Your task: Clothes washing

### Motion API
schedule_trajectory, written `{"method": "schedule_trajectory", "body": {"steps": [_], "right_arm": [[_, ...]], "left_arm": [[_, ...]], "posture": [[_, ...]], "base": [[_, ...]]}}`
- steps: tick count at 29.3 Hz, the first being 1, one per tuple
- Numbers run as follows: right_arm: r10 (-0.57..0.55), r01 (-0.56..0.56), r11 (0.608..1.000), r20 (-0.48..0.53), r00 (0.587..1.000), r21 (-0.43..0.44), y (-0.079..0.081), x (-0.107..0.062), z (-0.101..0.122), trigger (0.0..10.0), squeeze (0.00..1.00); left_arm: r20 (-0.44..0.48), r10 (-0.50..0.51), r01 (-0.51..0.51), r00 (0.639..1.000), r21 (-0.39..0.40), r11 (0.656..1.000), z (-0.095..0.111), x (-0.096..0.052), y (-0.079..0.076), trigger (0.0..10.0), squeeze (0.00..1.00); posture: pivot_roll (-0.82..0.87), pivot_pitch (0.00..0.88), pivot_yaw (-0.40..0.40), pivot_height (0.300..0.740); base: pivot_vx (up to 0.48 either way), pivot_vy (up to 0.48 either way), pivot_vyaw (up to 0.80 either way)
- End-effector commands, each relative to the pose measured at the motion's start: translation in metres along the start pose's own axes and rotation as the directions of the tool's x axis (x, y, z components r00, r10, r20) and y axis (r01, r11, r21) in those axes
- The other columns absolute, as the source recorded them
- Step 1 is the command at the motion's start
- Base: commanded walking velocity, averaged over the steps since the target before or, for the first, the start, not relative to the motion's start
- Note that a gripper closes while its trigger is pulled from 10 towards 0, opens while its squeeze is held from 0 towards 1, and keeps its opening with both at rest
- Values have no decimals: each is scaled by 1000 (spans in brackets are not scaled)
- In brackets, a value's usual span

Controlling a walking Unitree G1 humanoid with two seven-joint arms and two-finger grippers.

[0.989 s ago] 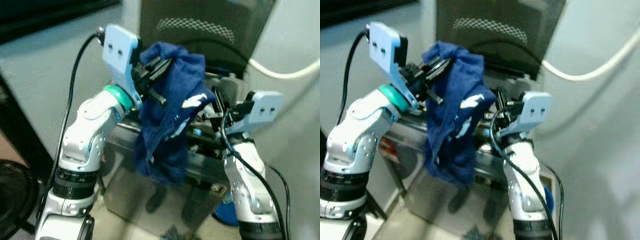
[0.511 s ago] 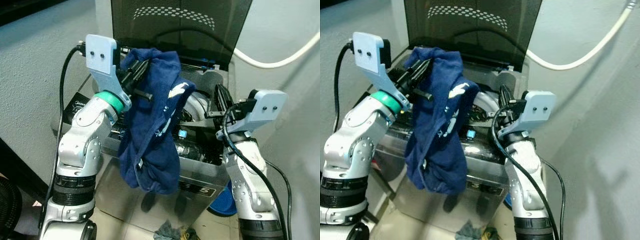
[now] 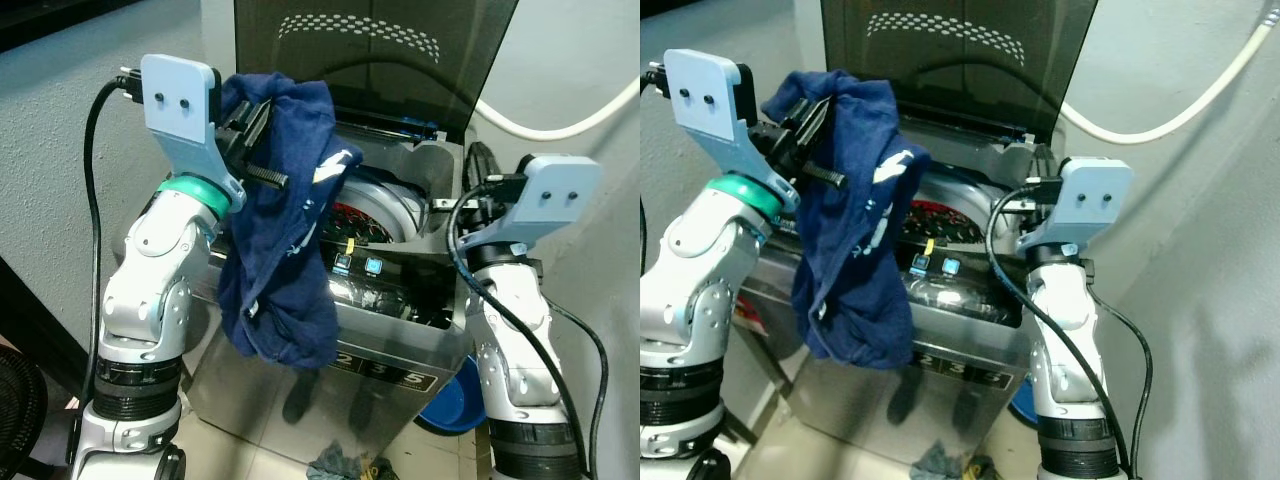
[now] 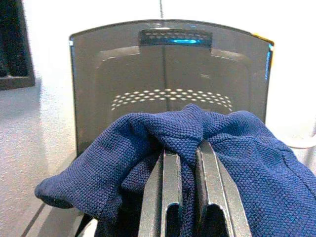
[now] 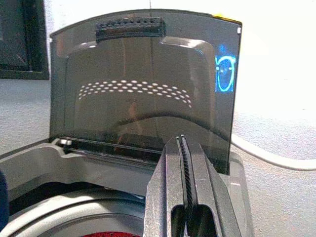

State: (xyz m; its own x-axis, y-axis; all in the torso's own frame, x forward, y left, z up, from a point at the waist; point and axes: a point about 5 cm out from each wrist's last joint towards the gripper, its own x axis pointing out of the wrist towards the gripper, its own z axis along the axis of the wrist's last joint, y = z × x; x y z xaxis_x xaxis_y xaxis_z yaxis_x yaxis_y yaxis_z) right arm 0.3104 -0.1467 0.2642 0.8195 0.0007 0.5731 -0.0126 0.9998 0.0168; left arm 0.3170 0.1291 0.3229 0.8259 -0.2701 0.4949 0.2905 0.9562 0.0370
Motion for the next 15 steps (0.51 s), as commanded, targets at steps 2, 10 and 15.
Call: {"method": "schedule_trajectory", "body": {"steps": [2,10,15], "right_arm": [[10,-9,1000,-28,1000,9,3,-3,-7,10000,0],[1,-1,1000,-38,999,6,2,-4,-9,10000,0],[3,-2,1000,-41,999,7,2,-5,-9,10000,0]], "left_arm": [[-5,48,-48,999,10,999,-2,-3,3,10000,0],[-15,69,-69,997,8,998,-4,-3,4,10000,0],[-22,80,-80,997,3,997,-5,-2,5,10000,0]], "posture": [[88,17,-3,740],[82,18,-3,740],[81,16,-3,740]], "base": [[0,0,0],[0,0,0],[0,354,0]]}}
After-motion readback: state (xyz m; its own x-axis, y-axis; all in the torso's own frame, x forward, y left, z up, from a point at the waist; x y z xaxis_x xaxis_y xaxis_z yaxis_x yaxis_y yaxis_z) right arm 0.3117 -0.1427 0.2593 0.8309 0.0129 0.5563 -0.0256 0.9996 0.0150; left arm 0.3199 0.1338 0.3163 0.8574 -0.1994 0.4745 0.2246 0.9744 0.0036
